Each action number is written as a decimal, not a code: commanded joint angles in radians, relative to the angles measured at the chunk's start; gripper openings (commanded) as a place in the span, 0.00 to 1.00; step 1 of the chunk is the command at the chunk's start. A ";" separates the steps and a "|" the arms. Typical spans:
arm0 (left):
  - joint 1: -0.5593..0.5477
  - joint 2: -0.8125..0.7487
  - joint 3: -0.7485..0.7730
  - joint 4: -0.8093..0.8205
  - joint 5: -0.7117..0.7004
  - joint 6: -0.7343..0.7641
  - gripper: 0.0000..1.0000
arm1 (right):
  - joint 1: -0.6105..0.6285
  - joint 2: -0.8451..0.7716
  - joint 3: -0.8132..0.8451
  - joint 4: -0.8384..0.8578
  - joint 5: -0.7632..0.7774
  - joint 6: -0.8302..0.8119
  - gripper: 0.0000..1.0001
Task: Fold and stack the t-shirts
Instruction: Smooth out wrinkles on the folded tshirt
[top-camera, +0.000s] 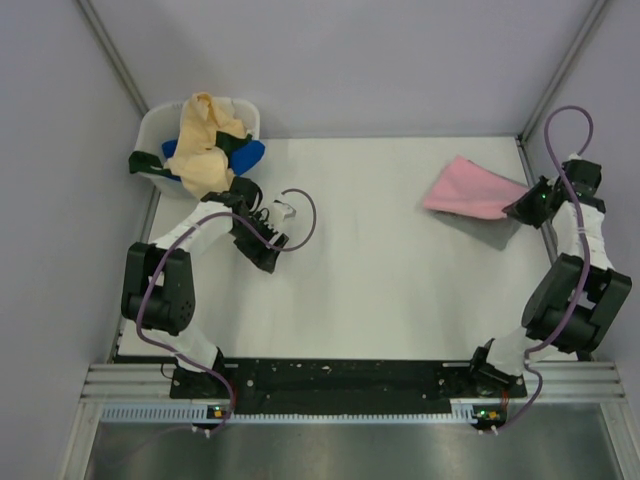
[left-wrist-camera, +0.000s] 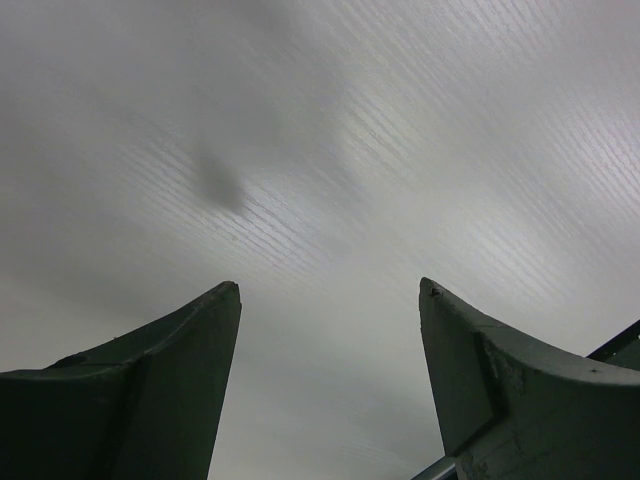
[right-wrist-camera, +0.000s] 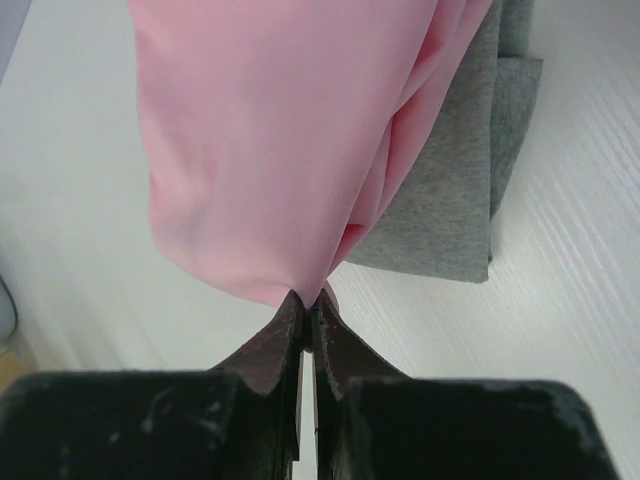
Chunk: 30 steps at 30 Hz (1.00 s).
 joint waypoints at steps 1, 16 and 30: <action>0.005 -0.046 0.026 -0.004 0.022 0.023 0.76 | -0.013 -0.079 0.004 -0.035 0.051 -0.036 0.00; 0.005 -0.055 0.021 0.001 0.039 0.020 0.76 | -0.053 0.038 -0.149 0.023 0.201 -0.047 0.38; 0.007 -0.085 0.036 -0.018 0.027 0.016 0.76 | 0.071 -0.100 -0.057 0.086 0.215 -0.137 0.19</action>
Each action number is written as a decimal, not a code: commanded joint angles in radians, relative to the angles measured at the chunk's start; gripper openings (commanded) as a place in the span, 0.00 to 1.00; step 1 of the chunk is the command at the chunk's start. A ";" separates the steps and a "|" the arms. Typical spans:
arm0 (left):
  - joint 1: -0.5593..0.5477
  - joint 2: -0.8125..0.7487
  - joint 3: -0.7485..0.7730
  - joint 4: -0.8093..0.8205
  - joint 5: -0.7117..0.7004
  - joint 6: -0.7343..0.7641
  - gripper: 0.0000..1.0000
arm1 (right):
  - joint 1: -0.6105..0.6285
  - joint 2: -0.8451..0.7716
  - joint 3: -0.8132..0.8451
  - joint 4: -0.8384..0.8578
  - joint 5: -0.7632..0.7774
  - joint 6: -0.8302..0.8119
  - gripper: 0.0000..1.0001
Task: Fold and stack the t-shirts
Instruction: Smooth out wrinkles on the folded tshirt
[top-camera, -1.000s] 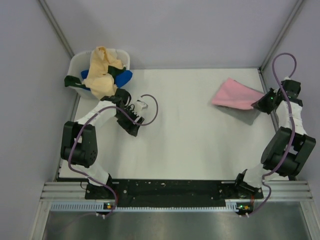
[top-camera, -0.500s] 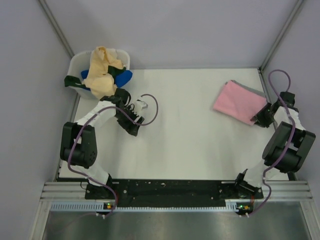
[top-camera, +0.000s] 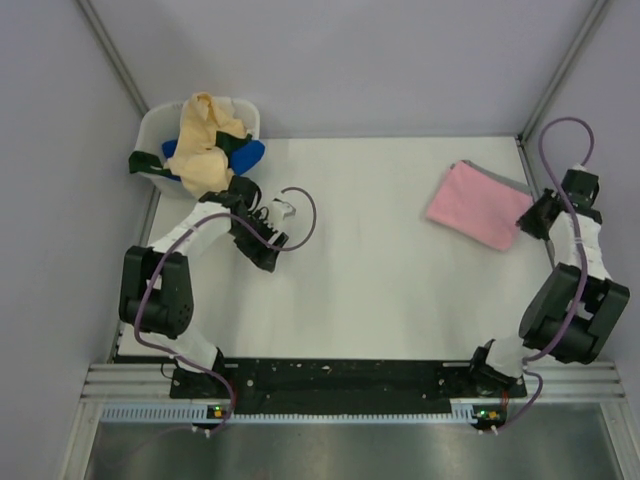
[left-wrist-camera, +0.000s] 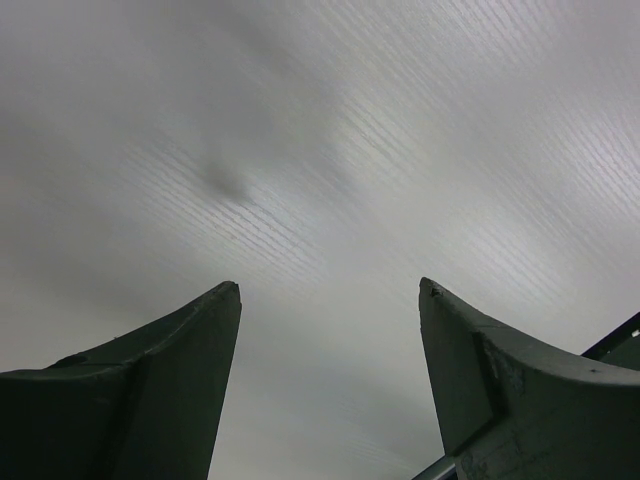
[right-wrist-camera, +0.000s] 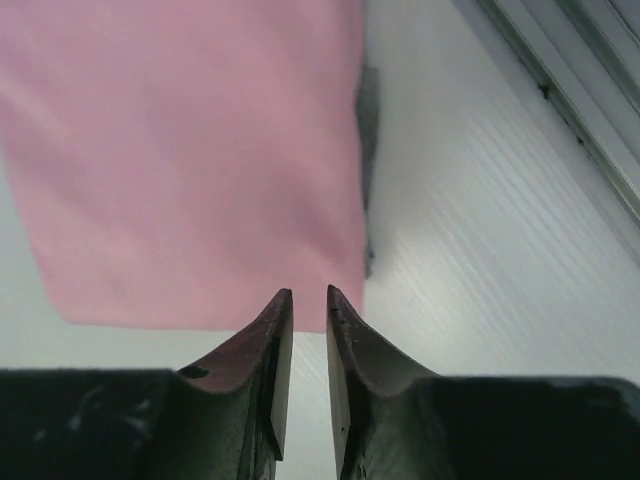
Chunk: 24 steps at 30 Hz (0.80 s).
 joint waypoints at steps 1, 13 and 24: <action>0.005 -0.072 0.038 -0.018 0.012 0.014 0.76 | 0.129 -0.016 0.059 0.106 -0.089 -0.091 0.15; 0.007 -0.092 0.033 -0.028 0.003 0.020 0.76 | 0.134 0.226 0.027 0.119 -0.047 -0.019 0.00; 0.007 -0.136 0.052 -0.038 -0.017 0.017 0.76 | 0.162 -0.028 0.121 0.039 -0.083 -0.076 0.11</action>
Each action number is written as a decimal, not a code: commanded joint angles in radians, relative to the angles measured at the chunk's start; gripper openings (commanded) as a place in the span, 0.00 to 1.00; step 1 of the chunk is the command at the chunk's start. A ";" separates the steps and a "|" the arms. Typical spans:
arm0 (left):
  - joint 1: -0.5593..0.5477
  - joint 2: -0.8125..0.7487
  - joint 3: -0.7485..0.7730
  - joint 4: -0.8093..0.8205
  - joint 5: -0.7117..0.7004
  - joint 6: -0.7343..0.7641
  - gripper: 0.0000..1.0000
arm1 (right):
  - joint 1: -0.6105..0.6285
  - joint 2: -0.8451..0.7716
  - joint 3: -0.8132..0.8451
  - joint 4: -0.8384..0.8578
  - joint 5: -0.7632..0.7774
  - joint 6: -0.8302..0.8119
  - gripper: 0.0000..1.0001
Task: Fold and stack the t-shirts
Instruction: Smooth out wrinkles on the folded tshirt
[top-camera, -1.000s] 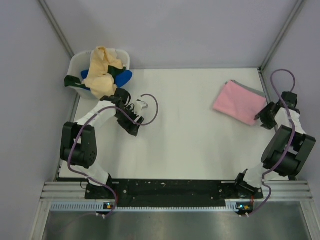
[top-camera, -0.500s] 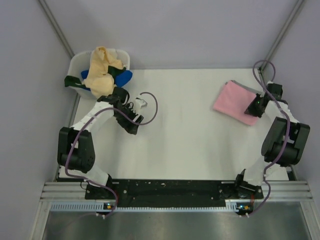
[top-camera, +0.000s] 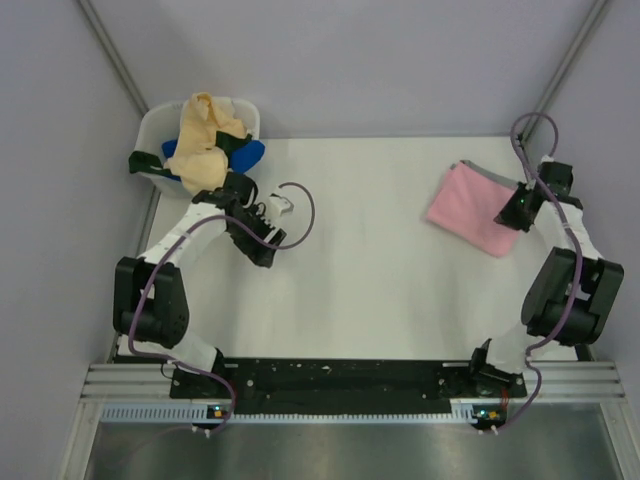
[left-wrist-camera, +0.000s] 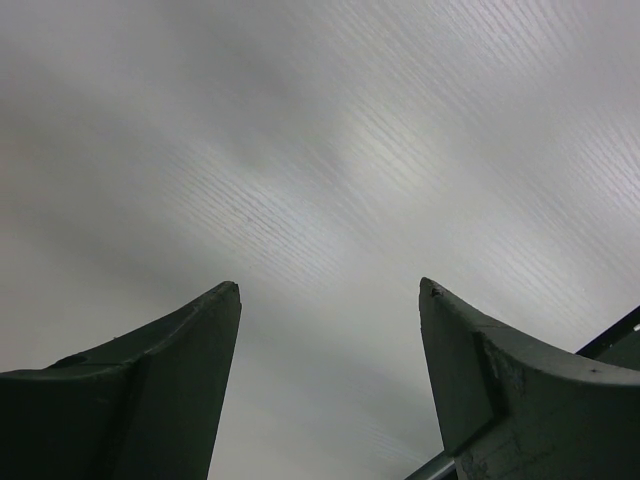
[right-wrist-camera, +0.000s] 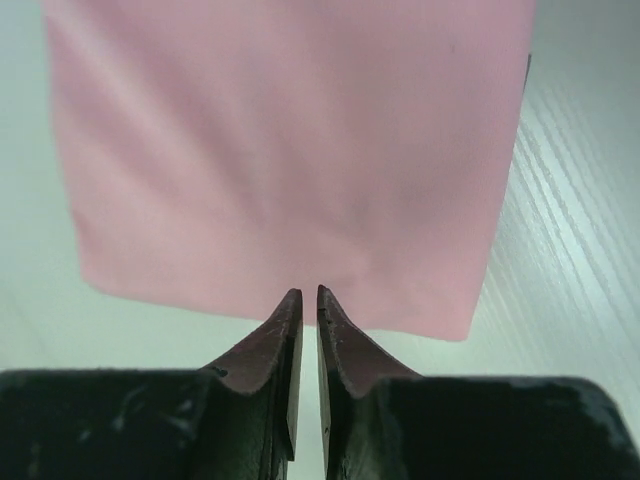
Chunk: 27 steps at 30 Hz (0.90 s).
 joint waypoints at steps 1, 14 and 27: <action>0.007 -0.079 0.034 -0.011 -0.003 0.007 0.76 | 0.036 -0.198 0.055 0.014 -0.026 -0.043 0.12; 0.010 -0.126 0.029 -0.020 -0.017 -0.002 0.76 | 0.285 0.125 0.187 0.117 -0.010 -0.167 0.00; 0.014 -0.080 0.039 -0.022 -0.031 0.003 0.76 | 0.460 0.242 0.250 0.084 0.044 -0.296 0.00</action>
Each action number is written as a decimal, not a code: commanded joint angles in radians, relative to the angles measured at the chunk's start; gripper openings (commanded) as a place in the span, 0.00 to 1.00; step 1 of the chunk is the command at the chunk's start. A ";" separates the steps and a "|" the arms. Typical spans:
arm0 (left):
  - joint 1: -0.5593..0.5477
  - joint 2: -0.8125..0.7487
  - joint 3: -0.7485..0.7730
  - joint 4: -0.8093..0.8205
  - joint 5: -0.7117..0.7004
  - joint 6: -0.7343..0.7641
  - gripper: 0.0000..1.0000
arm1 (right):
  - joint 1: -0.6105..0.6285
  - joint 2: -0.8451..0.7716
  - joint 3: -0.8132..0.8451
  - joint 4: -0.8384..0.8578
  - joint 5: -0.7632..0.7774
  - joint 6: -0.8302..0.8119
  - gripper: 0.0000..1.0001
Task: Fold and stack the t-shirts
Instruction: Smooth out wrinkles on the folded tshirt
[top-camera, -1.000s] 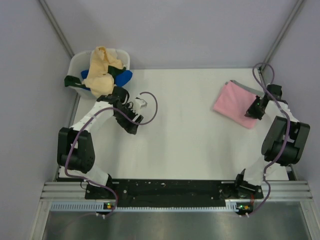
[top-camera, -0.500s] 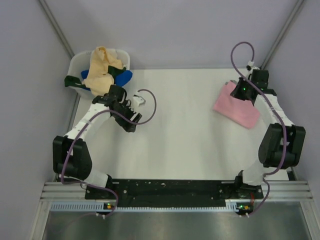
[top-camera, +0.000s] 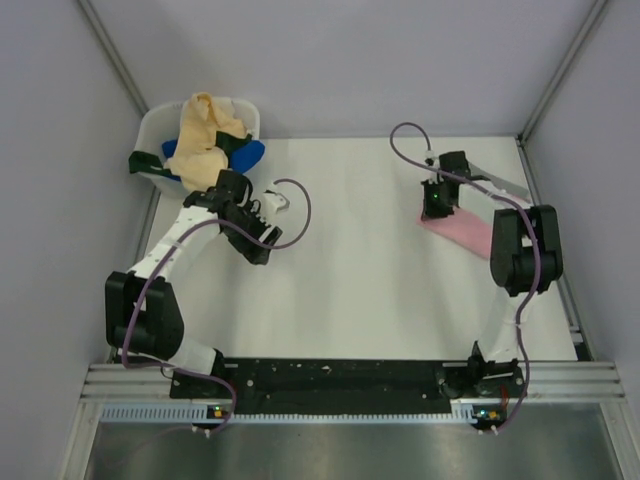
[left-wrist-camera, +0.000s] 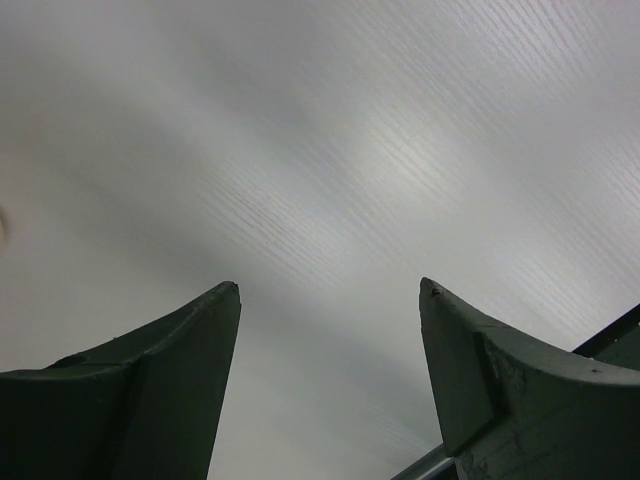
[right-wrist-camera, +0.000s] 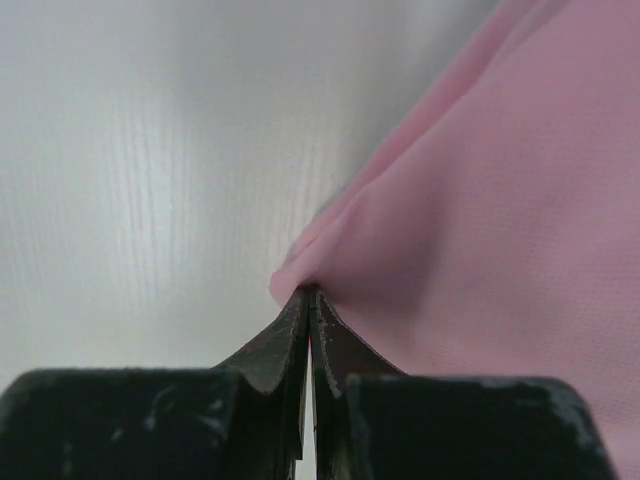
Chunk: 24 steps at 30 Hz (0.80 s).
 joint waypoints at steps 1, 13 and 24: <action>0.008 0.013 0.034 0.004 0.000 0.004 0.76 | 0.020 -0.071 0.085 0.011 0.016 -0.058 0.00; 0.008 0.064 0.049 0.013 -0.009 0.008 0.76 | -0.130 0.019 0.359 0.013 0.023 0.075 0.00; 0.014 0.079 0.060 0.028 -0.027 0.010 0.76 | -0.198 0.137 0.416 0.010 -0.039 0.163 0.00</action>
